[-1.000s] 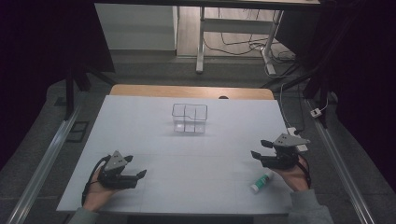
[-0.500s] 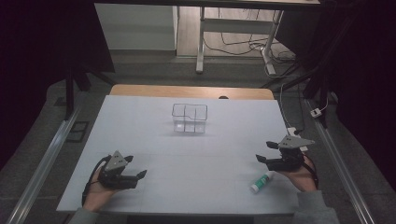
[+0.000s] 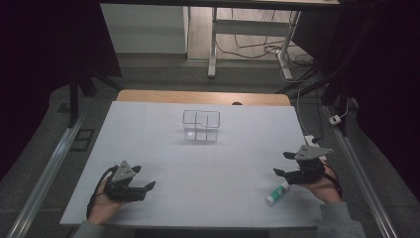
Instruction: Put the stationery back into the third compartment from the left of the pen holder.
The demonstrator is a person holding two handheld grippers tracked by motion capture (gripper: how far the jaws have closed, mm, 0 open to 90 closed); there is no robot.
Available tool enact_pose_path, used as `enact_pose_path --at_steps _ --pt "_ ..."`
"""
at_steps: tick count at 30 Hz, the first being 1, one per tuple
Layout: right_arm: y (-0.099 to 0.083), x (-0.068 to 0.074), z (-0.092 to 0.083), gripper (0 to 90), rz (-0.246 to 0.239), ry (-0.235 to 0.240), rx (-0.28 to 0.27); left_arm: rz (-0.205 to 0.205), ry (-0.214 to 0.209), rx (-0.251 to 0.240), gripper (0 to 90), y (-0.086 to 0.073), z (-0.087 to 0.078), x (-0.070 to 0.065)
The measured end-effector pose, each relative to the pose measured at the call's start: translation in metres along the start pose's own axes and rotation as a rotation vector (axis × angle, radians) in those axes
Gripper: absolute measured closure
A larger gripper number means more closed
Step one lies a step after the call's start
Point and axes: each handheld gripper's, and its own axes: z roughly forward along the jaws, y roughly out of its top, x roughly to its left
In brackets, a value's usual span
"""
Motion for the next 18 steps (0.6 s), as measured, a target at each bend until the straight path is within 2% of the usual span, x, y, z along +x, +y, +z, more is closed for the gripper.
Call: enact_pose_path --at_steps 5,7,12,18 --pt "0.003 -0.002 -0.001 27.8 -0.072 0.039 0.064 -0.001 0.002 0.0 22.2 0.0 0.0 0.0" --pt "0.004 -0.005 -0.002 27.6 -0.098 0.049 0.106 -0.001 0.001 -0.001 22.2 0.0 0.0 -0.001" --pt "0.006 -0.01 -0.002 28.0 -0.161 0.106 0.182 0.004 -0.001 0.004 22.1 0.0 0.001 -0.001" --pt "0.006 -0.006 0.002 27.4 -0.225 0.183 0.275 0.002 0.0 0.004 22.1 -0.001 0.001 0.0"
